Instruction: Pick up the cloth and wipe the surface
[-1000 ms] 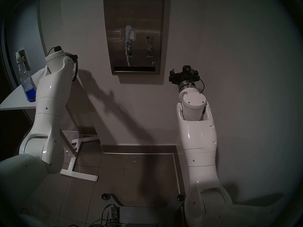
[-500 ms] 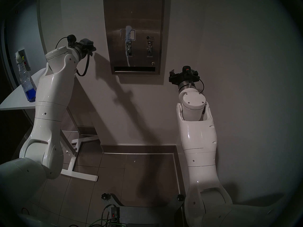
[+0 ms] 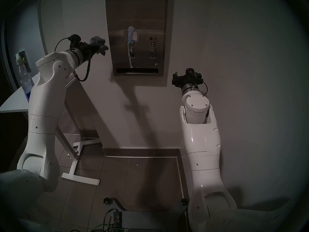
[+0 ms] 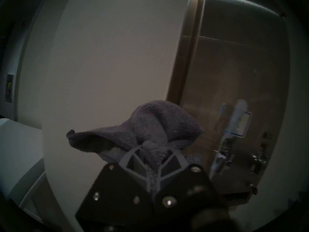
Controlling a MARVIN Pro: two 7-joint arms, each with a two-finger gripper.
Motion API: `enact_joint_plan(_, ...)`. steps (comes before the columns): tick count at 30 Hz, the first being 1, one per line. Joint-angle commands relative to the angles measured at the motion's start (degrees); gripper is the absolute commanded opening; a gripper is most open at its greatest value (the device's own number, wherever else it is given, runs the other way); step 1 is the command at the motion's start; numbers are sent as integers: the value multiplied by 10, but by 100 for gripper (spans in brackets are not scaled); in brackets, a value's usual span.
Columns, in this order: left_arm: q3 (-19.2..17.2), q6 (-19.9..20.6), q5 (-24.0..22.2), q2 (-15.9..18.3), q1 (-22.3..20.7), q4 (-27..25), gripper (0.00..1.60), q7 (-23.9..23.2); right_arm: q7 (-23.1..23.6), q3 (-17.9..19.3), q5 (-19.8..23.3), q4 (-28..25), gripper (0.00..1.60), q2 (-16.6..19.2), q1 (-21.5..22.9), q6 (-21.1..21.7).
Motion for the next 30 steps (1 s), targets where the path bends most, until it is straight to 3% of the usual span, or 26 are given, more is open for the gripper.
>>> enact_joint_plan(1, -25, 17, -42, 29, 24, -62, 0, -64, -1, 1, 0, -17, 160, 1, 18, -5)
enact_joint_plan(20, -144, 115, -161, 124, 161, -200, 0, -247, 0, 1, 0, -23, 160, 1, 20, -7)
enact_joint_plan(30, -191, 113, -159, 196, 236, -264, 0, -343, 1, 2, 1, -27, 160, 1, 20, -6)
